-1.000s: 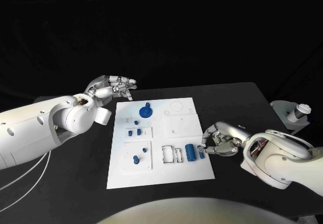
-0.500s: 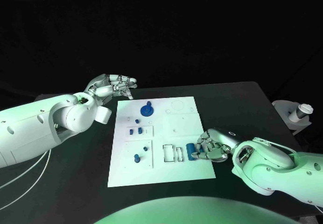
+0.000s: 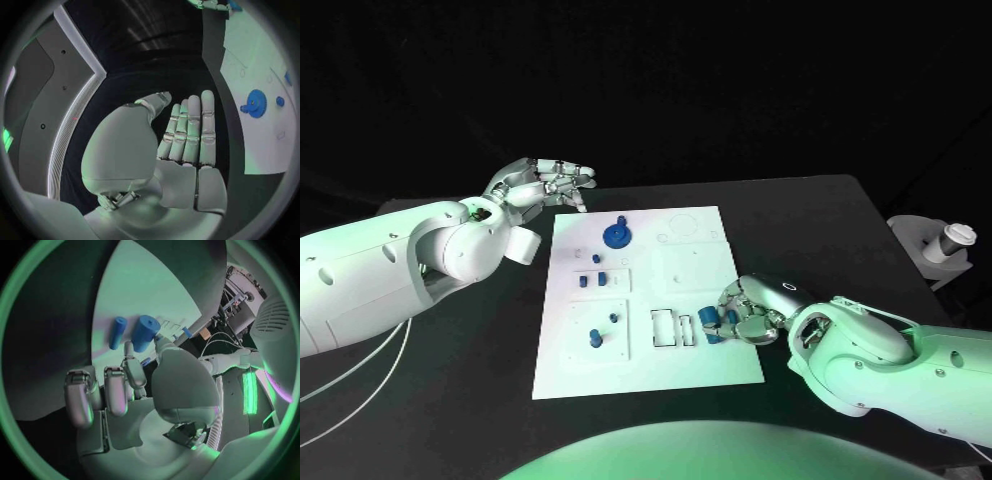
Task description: Assemble the parts on the task board
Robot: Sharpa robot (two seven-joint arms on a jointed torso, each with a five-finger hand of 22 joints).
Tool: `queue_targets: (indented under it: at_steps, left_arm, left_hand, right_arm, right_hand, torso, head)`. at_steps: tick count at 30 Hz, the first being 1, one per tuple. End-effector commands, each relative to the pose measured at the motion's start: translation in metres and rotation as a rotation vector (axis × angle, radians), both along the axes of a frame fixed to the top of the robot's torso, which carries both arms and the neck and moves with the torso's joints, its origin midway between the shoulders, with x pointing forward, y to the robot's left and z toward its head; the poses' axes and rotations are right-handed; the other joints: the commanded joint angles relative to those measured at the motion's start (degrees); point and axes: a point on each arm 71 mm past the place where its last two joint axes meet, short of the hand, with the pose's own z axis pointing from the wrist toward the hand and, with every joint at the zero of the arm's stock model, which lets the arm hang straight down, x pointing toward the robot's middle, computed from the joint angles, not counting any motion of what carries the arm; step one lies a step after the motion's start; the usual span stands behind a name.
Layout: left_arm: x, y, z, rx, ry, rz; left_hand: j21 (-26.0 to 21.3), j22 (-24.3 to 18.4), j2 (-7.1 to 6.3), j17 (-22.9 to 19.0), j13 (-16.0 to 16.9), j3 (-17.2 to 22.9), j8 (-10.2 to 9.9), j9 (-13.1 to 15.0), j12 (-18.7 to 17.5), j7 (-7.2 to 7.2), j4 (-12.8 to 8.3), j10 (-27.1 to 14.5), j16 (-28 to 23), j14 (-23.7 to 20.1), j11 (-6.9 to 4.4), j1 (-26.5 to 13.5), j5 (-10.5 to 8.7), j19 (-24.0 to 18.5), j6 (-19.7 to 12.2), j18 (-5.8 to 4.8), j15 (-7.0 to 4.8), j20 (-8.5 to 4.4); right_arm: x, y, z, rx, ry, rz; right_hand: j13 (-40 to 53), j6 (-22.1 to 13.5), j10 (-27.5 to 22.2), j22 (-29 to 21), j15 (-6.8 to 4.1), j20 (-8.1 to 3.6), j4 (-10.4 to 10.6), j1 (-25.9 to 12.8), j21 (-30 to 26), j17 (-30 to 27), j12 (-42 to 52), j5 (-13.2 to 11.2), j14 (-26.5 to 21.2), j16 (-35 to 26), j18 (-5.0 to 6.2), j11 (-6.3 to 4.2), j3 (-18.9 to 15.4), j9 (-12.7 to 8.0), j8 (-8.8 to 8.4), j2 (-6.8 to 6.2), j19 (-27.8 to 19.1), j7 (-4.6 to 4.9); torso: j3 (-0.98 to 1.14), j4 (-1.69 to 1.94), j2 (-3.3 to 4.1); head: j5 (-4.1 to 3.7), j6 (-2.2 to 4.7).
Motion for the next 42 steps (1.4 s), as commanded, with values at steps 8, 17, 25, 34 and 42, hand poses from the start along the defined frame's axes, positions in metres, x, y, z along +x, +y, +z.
queue_targets:
  at_steps: [8,17,25,34,42]
  left_arm:
    - [-0.001,-0.002,0.001,-0.015,0.003,-0.020]
    - [-0.002,-0.001,0.001,-0.014,0.006,-0.020]
    - [-0.002,0.000,0.001,-0.013,0.006,-0.017]
    - [-0.002,0.000,0.001,-0.013,0.006,-0.018]
    - [-0.002,-0.001,0.001,-0.014,0.007,-0.020]
  left_hand:
    - [-0.4,-0.2,0.45,0.0,-0.1,-0.1,0.4,-0.1,0.0,-0.01,0.5,-0.5,-0.3,-0.2,-0.03,-0.1,-0.08,0.3,-0.4,0.70,0.41,0.15]
    - [-0.4,-0.2,0.45,0.0,-0.1,-0.1,0.4,-0.1,0.0,-0.01,0.5,-0.5,-0.3,-0.2,-0.03,-0.1,-0.08,0.3,-0.4,0.70,0.41,0.15]
    - [-0.5,-0.2,0.47,0.0,-0.1,-0.1,0.4,-0.1,0.0,-0.01,0.5,-0.5,-0.3,-0.2,-0.03,-0.2,-0.06,0.4,-0.5,0.71,0.41,0.17]
    - [-0.5,-0.2,0.47,0.0,-0.1,-0.1,0.4,-0.1,0.0,-0.01,0.5,-0.5,-0.3,-0.2,-0.03,-0.2,-0.06,0.4,-0.5,0.71,0.41,0.17]
    - [-0.5,-0.2,0.47,0.0,-0.1,-0.1,0.4,-0.1,0.0,-0.01,0.5,-0.5,-0.3,-0.2,-0.03,-0.2,-0.06,0.4,-0.5,0.71,0.41,0.17]
  right_arm:
    - [-0.003,0.010,-0.013,-0.076,0.025,0.040]
    - [-0.005,0.014,-0.013,-0.063,0.002,0.032]
    - [-0.007,0.014,0.001,0.012,-0.089,0.004]
    - [-0.007,0.023,0.023,0.087,-0.143,-0.001]
    - [-0.002,0.037,0.020,0.109,-0.084,0.008]
  right_hand:
    - [1.1,0.6,0.6,15.1,-0.38,-0.17,-0.1,-0.5,0.2,5.4,0.6,-0.8,4.2,0.6,-0.80,-0.22,-2.3,0.5,0.60,0.46,6.0,-0.55]
    - [3.3,2.3,2.0,15.1,-0.90,-0.57,-0.2,2.2,0.2,6.2,2.3,1.3,4.3,1.0,-0.80,-0.89,-3.3,1.3,1.96,2.14,6.0,-1.31]
    - [6.3,4.1,4.0,15.1,-1.93,-1.48,-0.7,8.6,0.2,7.8,4.8,-0.2,4.6,1.8,-0.80,-2.11,-0.1,1.9,3.36,4.39,6.0,-2.66]
    - [6.7,4.6,4.2,15.1,-2.29,-1.92,-0.1,10.3,0.2,8.0,4.7,-0.6,4.7,1.9,-0.80,-2.45,3.8,1.8,3.58,4.54,6.0,-3.00]
    - [7.0,5.0,4.4,15.1,-2.28,-1.95,0.0,7.2,0.2,8.1,4.6,-0.5,4.7,1.9,-0.80,-2.46,5.2,1.9,3.85,4.40,6.0,-3.01]
  torso:
    - [-0.04,0.05,0.17]
    - [-0.02,0.01,0.21]
    - [0.02,-0.02,0.23]
    - [-0.01,0.03,0.33]
    - [-0.07,0.12,0.42]
  head:
    - [0.20,-0.28]
    - [0.39,-0.19]
    - [0.75,-0.27]
    - [0.71,-0.19]
    - [0.75,-0.25]
